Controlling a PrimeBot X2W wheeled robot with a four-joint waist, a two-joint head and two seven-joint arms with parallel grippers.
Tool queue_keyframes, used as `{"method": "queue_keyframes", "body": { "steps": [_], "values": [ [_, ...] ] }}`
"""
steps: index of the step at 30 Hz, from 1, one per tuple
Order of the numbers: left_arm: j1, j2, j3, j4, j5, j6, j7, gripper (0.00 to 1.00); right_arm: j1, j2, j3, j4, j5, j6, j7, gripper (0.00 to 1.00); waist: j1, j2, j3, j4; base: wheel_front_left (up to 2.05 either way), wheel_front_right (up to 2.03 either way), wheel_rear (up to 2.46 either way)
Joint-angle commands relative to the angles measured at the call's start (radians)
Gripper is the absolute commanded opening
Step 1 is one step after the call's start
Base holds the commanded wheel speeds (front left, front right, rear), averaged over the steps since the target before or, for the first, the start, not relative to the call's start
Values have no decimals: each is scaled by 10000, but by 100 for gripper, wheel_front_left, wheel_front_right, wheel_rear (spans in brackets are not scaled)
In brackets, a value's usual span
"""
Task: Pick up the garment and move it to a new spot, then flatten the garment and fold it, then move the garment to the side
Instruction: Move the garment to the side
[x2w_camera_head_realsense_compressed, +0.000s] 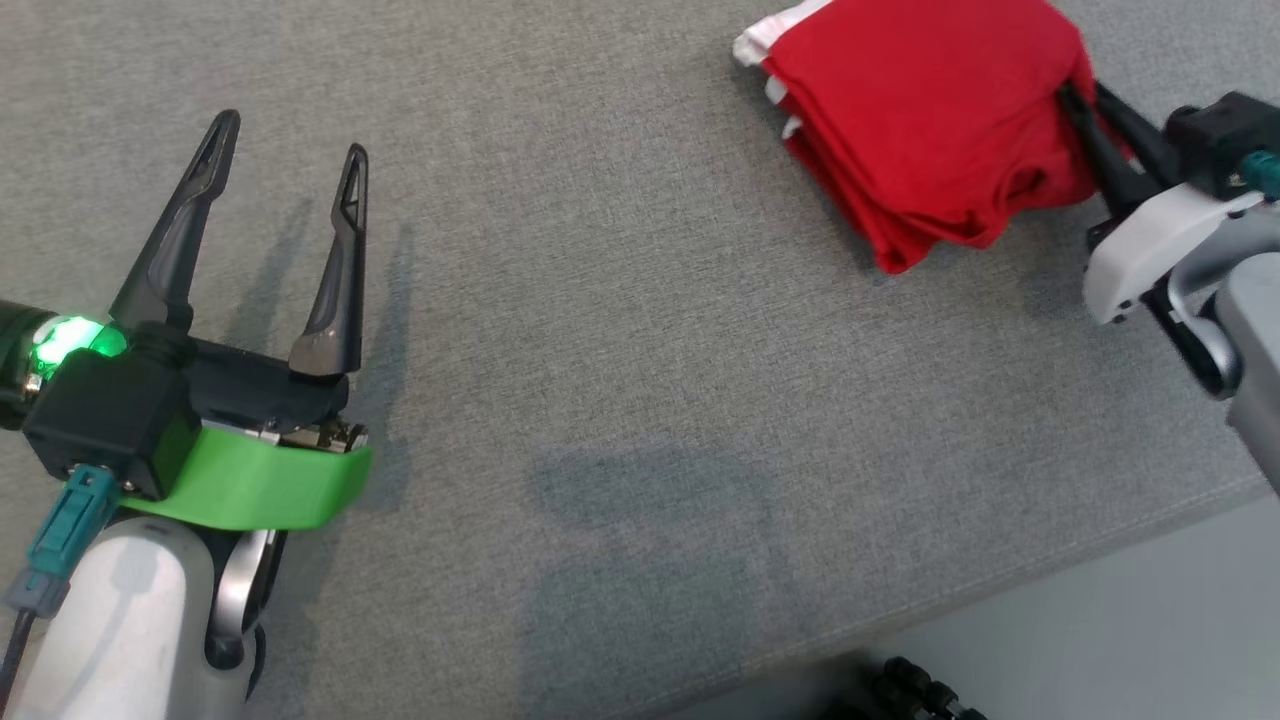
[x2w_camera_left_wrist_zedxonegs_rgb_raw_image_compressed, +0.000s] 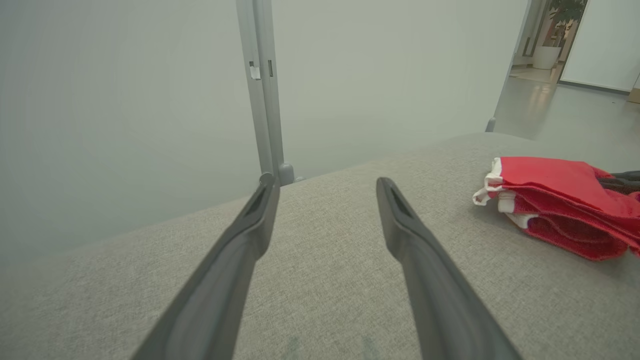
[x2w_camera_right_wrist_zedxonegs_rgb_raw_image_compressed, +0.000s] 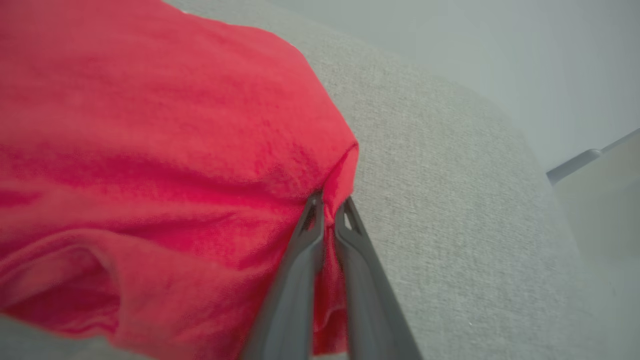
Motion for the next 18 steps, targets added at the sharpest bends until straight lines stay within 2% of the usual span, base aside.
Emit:
{"method": "queue_keyframes", "body": {
  "steps": [1, 7, 11, 15, 16, 18],
  "values": [
    [-238, 185, 44, -160, 80, -36, 116, 100, -260, -237, -114, 107, 15, -19, -111, 0, -1, -1, 976, -920, 0, 0, 0],
    [-629, 477, -104, -580, 253, -194, 527, 100, -624, -1251, -863, 985, 235, -19, -229, 0, -1, -1, 1484, -1094, 0, 0, 0],
    [-782, 532, -195, -709, 294, -246, 638, 100, -783, -1423, -1608, 1429, 56, -19, -220, 0, -1, -1, 1597, -1038, 0, 0, 0],
    [-802, 542, -267, -747, 302, -228, 660, 100, -832, -1103, -2248, 1869, 37, -17, -218, 0, -1, -1, 1609, -924, 0, 0, 0],
    [-740, 511, -293, -702, 287, -181, 630, 100, -831, -1018, -2569, 2059, 68, -17, -219, 11, -1, -1, 1562, -862, 0, 0, 0],
    [-666, 462, -324, -638, 250, -136, 568, 100, -696, -861, -2778, 2246, -23, -17, -218, 100, -1, -1, 1477, -810, 0, 0, 0]
  ]
}}
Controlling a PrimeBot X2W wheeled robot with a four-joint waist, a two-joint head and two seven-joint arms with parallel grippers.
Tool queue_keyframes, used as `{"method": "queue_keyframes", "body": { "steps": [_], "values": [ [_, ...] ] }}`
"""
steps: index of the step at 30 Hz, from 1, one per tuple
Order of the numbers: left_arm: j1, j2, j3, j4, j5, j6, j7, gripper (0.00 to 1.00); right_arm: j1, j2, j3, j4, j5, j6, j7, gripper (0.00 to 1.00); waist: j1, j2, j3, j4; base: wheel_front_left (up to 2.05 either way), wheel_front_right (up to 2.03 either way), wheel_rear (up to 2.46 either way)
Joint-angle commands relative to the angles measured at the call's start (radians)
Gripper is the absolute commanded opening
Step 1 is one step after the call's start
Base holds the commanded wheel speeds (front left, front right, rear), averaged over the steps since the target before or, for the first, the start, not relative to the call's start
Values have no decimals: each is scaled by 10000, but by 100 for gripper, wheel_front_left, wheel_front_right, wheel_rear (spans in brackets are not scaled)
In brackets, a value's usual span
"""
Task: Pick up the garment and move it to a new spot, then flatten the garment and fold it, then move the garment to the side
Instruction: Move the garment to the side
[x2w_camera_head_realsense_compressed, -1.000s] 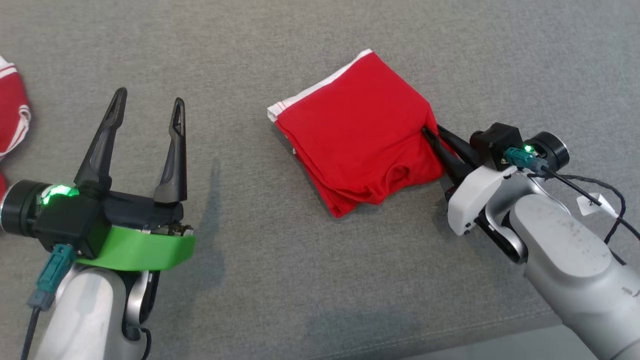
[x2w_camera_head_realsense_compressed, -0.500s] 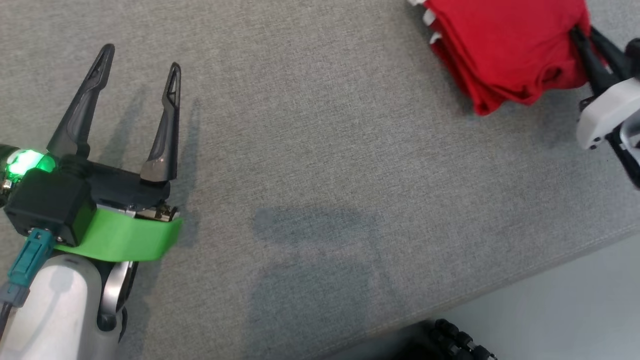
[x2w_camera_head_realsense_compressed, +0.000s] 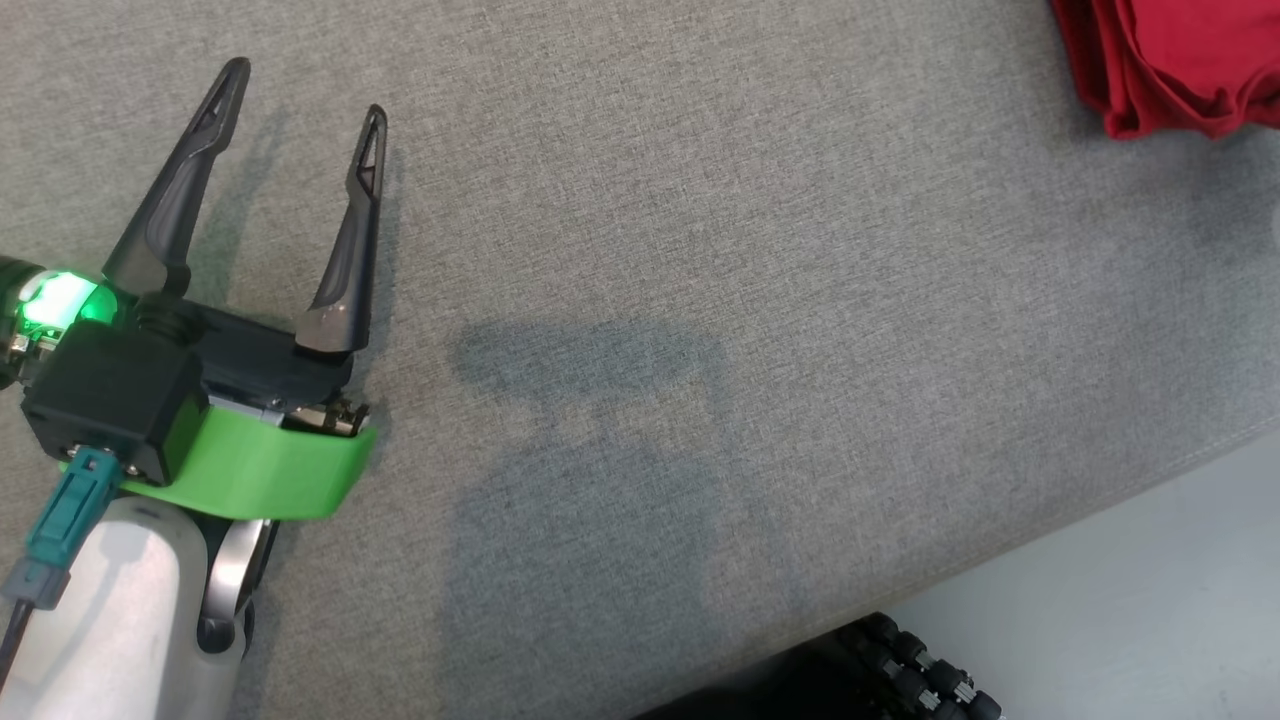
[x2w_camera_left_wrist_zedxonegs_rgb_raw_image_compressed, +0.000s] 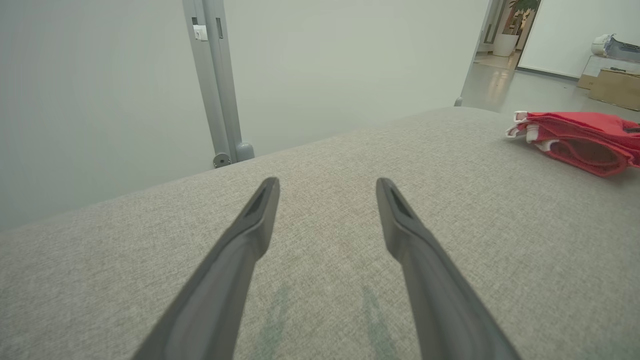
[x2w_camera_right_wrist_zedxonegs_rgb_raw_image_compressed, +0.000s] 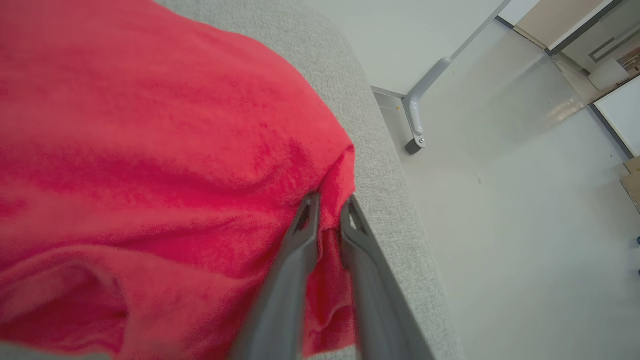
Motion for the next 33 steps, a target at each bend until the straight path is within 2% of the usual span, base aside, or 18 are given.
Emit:
{"method": "queue_keyframes", "body": {
  "steps": [1, 8, 17, 22, 33],
  "values": [
    [58, -20, -3, 64, -26, 80, -90, 100, 97, 78, -161, 106, -79, -17, -24, 100, -1, -1, -149, 85, 0, 0, 0],
    [443, -268, -107, 591, -194, 251, -456, 100, 1014, 440, -1311, -720, -587, -17, -24, 100, -1, -1, -1043, 243, 0, 0, 0],
    [1166, -594, 84, 1422, -500, 650, -1057, 100, 2755, 1442, -2576, -3028, -1363, -16, -24, 100, -1, -1, -2462, 654, 0, 0, 0],
    [1566, -755, 334, 1740, -766, 932, -1414, 100, 3847, 2294, -2974, -4559, -1705, -16, -24, 100, -1, -1, -3115, 1132, 0, 0, 0],
    [2433, -1101, 679, 2270, -1206, 1399, -1893, 100, 5165, 3616, -2936, -6155, -2234, -16, 220, 100, -1, -1, -4066, 2247, 0, 0, 0]
  ]
}}
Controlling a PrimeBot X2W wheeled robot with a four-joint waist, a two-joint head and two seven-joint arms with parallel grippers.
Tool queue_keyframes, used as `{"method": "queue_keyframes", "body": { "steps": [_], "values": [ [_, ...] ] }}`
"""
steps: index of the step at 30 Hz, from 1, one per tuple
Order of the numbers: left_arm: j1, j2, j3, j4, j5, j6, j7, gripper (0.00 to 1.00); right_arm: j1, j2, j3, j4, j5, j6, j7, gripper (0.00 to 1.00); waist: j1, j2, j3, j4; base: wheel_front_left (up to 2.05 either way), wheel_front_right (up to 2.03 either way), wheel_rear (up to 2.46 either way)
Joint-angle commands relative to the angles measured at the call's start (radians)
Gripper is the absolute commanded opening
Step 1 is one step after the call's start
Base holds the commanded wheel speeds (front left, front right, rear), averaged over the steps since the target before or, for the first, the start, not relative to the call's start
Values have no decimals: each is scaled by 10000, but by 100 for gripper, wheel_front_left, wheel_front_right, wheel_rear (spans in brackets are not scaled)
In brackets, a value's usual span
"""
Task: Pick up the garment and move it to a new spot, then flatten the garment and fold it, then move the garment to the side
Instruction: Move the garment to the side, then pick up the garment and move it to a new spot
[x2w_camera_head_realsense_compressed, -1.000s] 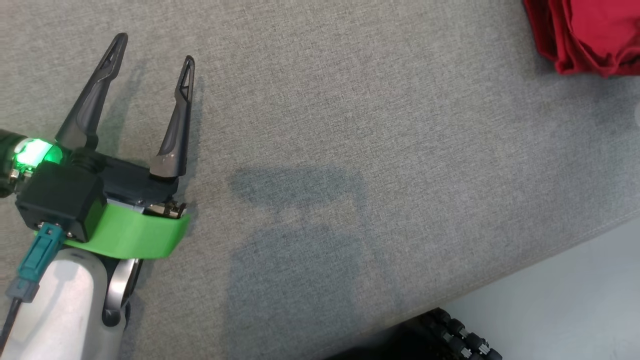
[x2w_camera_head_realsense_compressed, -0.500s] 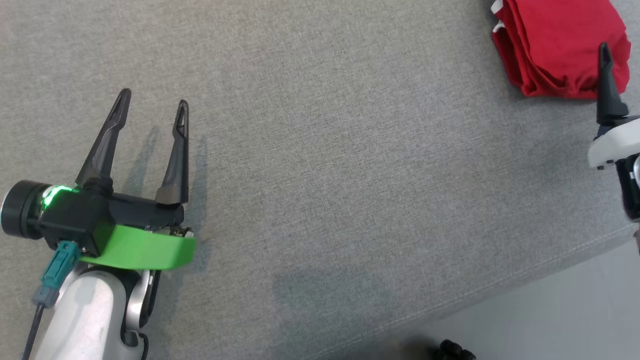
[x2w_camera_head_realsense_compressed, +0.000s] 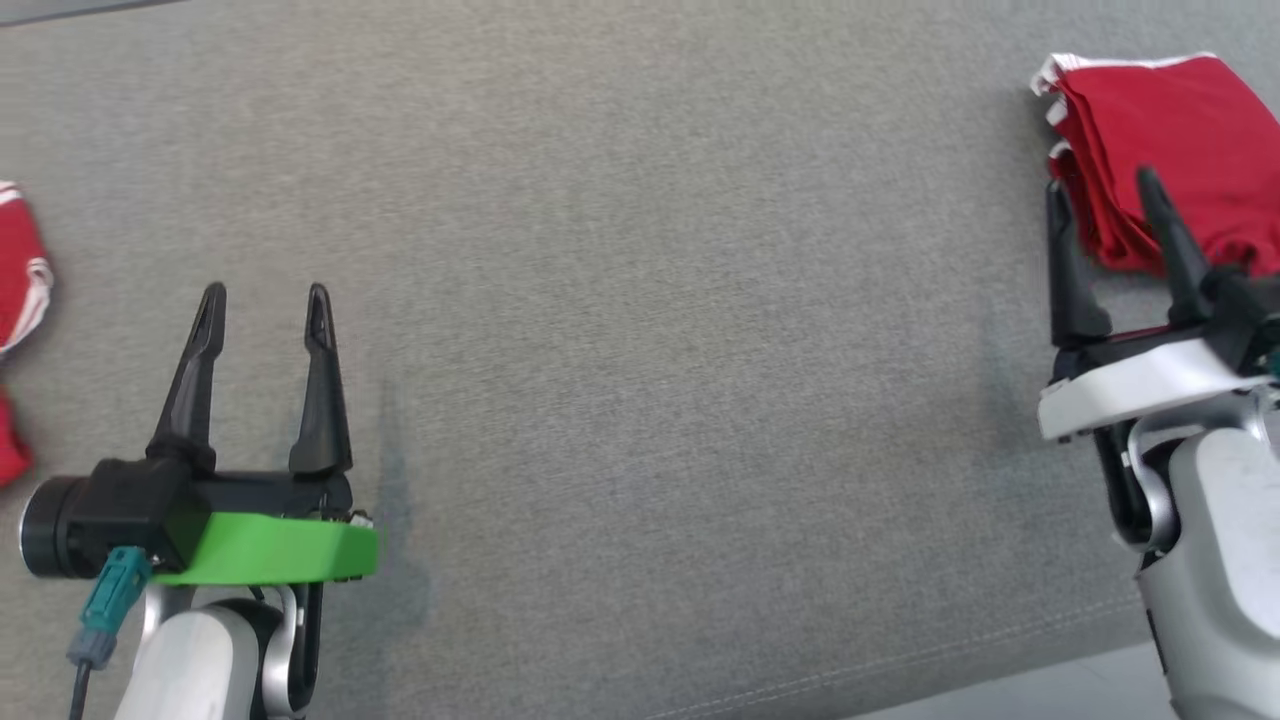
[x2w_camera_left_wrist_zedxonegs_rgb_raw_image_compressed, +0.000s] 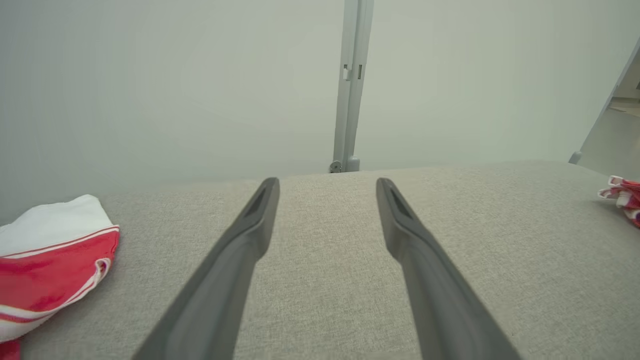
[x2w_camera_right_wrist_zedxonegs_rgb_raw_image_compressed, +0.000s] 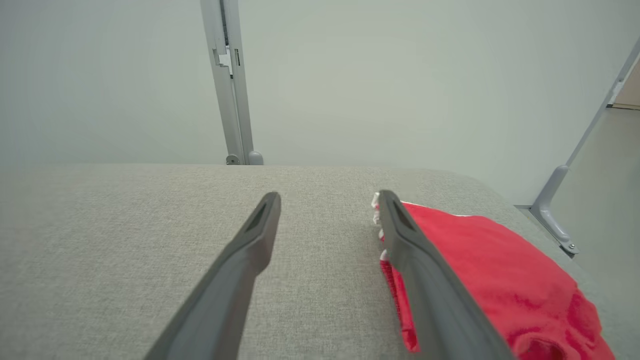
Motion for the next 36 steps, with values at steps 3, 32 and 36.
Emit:
{"method": "queue_keyframes", "body": {
  "steps": [3, 32, 36],
  "values": [
    [343, -80, 98, 112, -152, 117, -142, 100, 399, 173, 154, -272, -175, -14, 176, 100, 0, 0, -751, 861, 0, 0, 0],
    [2168, 280, -345, 273, -122, 372, 422, 100, 3460, 858, -119, -2043, -104, -14, 1079, 100, 0, 0, -2981, 968, 0, 0, 0],
    [2213, 284, -366, 253, -157, 407, 441, 100, 3589, 901, -180, -2233, -86, -14, 1163, 100, 0, 0, -3027, 937, 0, 0, 0]
  ]
}}
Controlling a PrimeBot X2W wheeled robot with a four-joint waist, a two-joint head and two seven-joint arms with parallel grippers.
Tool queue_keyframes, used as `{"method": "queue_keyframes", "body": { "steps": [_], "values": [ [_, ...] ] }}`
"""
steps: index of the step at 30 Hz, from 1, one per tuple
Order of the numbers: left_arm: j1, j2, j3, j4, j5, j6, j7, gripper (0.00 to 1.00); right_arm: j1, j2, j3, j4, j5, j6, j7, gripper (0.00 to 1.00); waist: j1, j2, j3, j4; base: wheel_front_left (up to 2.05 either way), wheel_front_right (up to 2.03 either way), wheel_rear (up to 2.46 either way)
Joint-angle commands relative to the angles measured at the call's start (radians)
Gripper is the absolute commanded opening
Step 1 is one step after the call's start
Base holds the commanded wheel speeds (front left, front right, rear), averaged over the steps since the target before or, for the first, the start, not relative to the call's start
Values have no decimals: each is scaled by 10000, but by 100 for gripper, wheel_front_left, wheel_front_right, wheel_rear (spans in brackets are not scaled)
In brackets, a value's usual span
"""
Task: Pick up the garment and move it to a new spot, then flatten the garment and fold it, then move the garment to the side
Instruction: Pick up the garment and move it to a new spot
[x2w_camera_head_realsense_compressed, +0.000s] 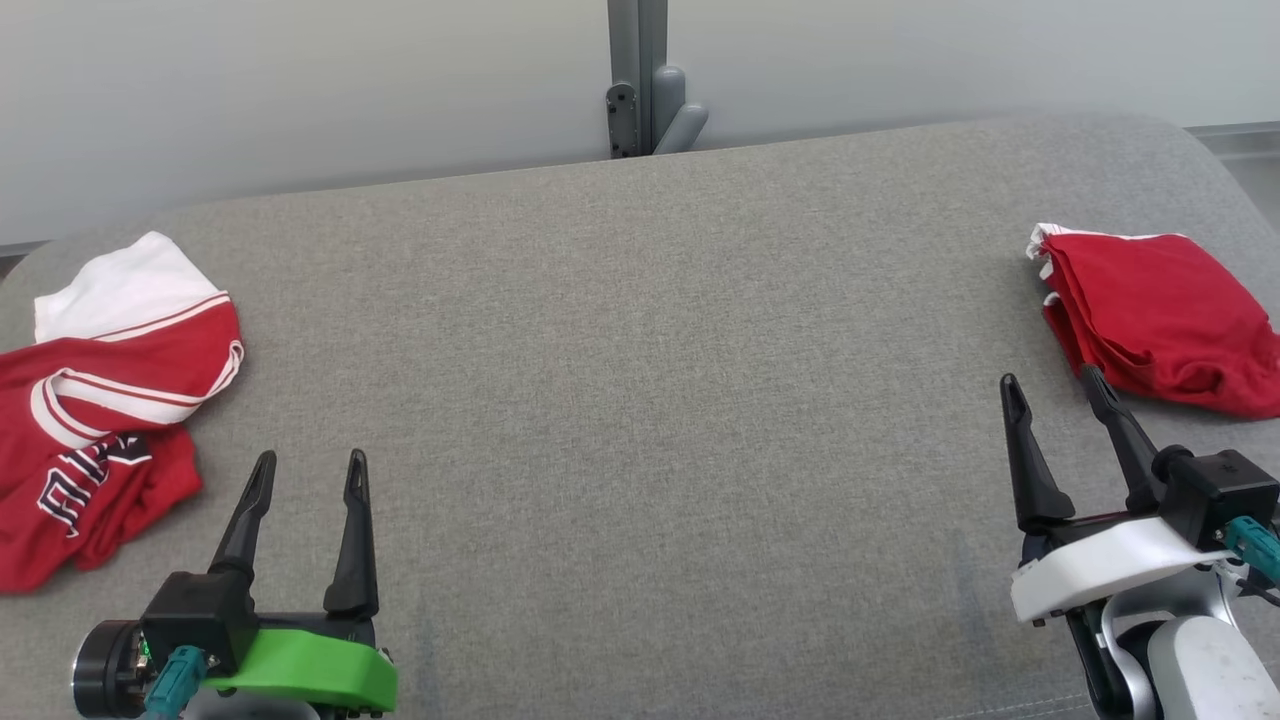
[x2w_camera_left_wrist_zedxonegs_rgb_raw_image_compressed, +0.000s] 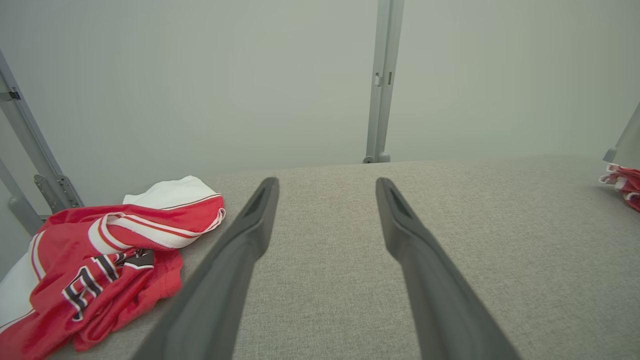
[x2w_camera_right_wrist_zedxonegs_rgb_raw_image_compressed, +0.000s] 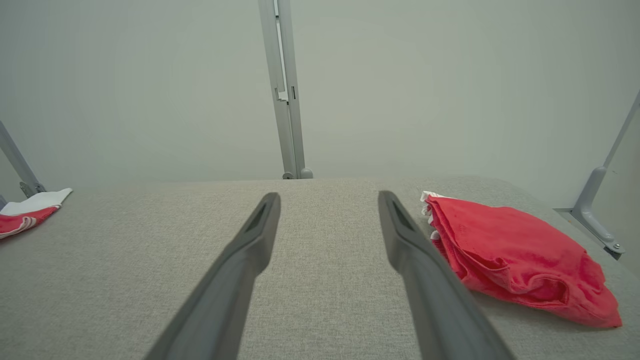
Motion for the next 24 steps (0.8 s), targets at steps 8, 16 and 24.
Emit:
{"method": "queue_keyframes", "body": {
  "steps": [8, 16, 24],
  "values": [
    [172, 66, 3, -20, -113, 121, 20, 100, 217, 103, -22, -264, 110, -14, 112, 100, 1, 0, -71, -94, 0, 0, 0],
    [159, 127, 21, -5, -161, 187, 77, 100, -2, 25, 51, -112, 210, -14, 31, 100, 1, 0, -54, -161, 0, 0, 0],
    [21, 119, 102, -10, -305, 240, -11, 100, -37, 63, 11, -86, 210, -14, -6, 100, 1, 0, 0, -21, 0, 0, 0]
  ]
}}
